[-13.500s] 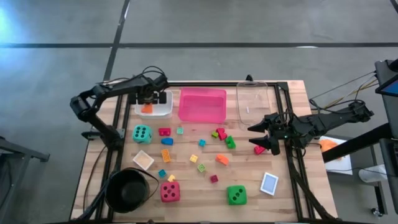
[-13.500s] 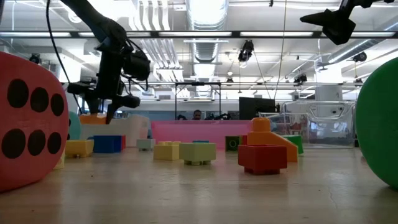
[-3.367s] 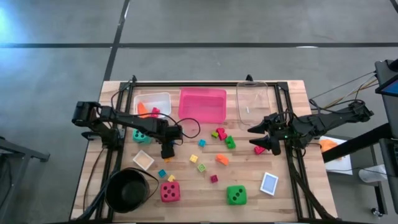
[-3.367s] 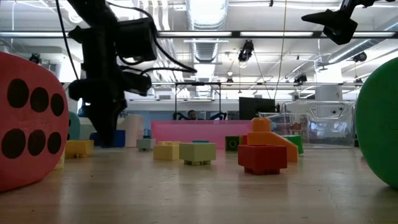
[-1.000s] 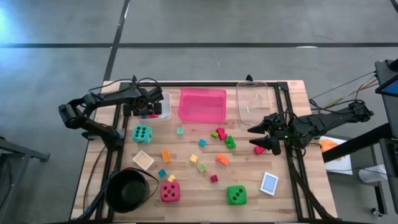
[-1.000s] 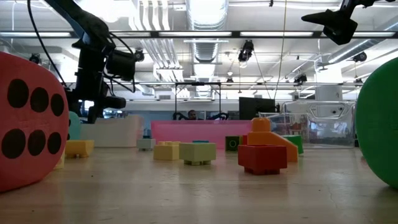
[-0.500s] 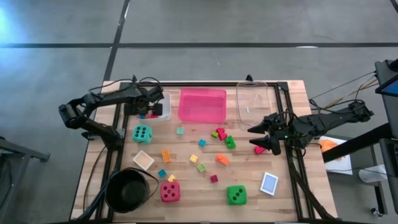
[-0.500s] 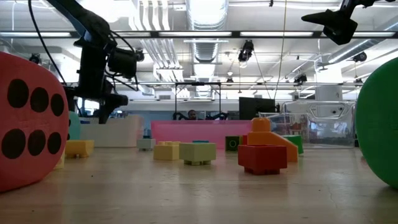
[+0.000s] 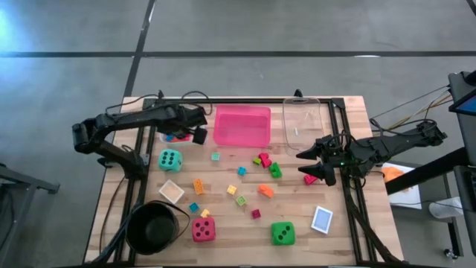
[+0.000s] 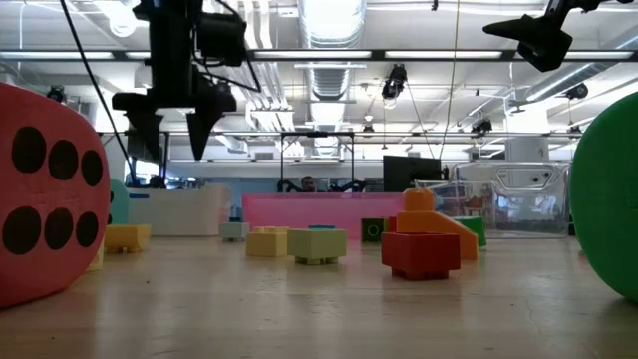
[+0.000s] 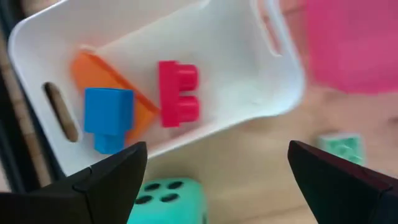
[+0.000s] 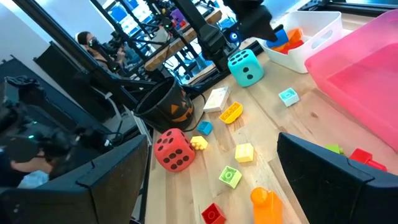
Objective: Pick & Place Toys
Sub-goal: Put the yellow game piece into the white bin
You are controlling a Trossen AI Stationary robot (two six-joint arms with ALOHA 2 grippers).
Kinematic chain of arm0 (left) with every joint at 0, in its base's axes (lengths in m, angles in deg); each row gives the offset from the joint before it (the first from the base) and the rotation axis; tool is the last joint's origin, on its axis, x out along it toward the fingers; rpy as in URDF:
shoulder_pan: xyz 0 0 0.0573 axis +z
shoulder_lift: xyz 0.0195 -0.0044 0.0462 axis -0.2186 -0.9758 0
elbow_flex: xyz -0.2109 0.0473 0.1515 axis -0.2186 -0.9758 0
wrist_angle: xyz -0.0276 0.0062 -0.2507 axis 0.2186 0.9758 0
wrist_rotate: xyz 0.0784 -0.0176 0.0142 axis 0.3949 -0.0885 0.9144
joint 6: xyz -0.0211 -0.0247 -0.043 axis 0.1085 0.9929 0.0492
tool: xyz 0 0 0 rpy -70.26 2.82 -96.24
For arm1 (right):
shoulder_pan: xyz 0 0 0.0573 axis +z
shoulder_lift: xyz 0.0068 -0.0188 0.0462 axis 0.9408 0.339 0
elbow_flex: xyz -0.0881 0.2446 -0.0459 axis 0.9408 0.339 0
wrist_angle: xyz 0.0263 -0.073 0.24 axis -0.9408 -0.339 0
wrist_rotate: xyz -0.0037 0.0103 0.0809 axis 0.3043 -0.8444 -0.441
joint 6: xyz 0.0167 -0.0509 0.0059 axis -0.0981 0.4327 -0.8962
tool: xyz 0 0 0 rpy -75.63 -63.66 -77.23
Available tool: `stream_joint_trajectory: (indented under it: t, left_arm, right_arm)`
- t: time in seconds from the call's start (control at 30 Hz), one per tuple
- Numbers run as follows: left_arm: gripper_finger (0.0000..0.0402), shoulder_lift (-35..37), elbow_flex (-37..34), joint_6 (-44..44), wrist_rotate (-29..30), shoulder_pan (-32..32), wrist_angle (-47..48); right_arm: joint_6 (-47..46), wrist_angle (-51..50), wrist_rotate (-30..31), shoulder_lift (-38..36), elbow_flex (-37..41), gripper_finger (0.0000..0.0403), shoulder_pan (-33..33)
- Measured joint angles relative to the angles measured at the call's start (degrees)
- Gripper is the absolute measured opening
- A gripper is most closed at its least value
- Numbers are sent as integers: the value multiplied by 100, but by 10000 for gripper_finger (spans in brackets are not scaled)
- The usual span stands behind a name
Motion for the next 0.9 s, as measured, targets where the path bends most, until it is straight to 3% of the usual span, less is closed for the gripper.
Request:
stream_joint_trajectory:
  t: [0.27,0.43,0.6,0.77,0.9]
  left_arm:
    - [393,0,-108,-440,-1067,-1191,28]
    - [393,0,-334,-926,-1127,-2301,-144]
    - [392,-8,-656,-1269,-1125,-3121,-920]
    - [392,-206,-961,-1166,-1440,-3463,-1476]
    - [392,-496,-1026,-280,-1596,-3433,-1495]
  right_arm:
    - [0,2,2,0,0,348,0]
    - [-2,2,4,0,0,348,0]
    - [-13,2,4,0,0,348,0]
    - [-15,8,4,5,0,348,2]
    - [-15,22,4,24,0,348,4]
